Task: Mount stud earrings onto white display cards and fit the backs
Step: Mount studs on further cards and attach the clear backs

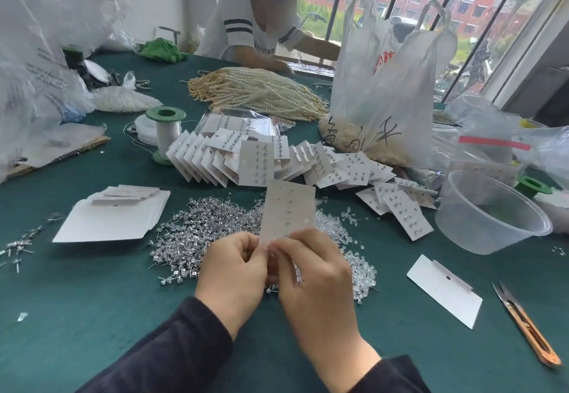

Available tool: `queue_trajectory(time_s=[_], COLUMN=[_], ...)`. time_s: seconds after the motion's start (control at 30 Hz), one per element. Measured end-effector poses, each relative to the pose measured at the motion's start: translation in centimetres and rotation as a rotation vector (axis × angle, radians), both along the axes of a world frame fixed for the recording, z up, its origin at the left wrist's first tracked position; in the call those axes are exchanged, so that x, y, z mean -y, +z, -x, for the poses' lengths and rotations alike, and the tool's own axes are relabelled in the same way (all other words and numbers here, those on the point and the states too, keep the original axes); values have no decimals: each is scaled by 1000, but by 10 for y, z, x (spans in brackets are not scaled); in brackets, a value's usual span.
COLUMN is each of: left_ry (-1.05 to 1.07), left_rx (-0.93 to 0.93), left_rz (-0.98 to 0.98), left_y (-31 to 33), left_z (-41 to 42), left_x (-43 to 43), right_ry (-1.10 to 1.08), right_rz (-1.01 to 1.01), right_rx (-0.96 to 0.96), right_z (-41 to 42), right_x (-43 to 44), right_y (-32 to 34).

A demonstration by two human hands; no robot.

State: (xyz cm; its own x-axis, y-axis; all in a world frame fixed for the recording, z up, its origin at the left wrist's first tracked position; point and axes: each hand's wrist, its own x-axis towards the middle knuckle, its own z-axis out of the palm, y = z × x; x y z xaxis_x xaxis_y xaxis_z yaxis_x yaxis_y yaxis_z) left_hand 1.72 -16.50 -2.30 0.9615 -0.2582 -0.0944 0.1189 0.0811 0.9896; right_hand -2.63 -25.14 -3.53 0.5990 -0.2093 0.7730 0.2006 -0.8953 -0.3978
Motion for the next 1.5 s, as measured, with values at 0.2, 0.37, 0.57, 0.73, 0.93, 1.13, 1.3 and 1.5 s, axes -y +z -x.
queue_trajectory(time_s=[0.2,0.37,0.57,0.73,0.93,1.13,1.3,1.5], left_ry=[-42,-50,-70,-41,2,20,60,85], left_rx=[-10,-33,-115,-64,-32,1,105,116], left_rz=[67,94,82,32,-1,-49,-170,-198], left_y=[2,3,2,1,1,-2,-8,-11], left_z=[2,1,-1,-2,-1,-2,-3,-4], left_x=[-2,-4,-3,-2,-2,-2,-2,-1], right_ry=[-6,-10,-18,0,2,-9,-29,14], right_rz=[54,73,41,-56,-114,-121,-82,-112], right_rx=[39,51,0,-33,-71,-56,-88,-99], right_z=[0,-1,1,3,4,4,3,2], right_x=[0,0,1,1,-1,-2,-4,-2], right_y=[1,0,0,-1,-1,-1,-2,-3])
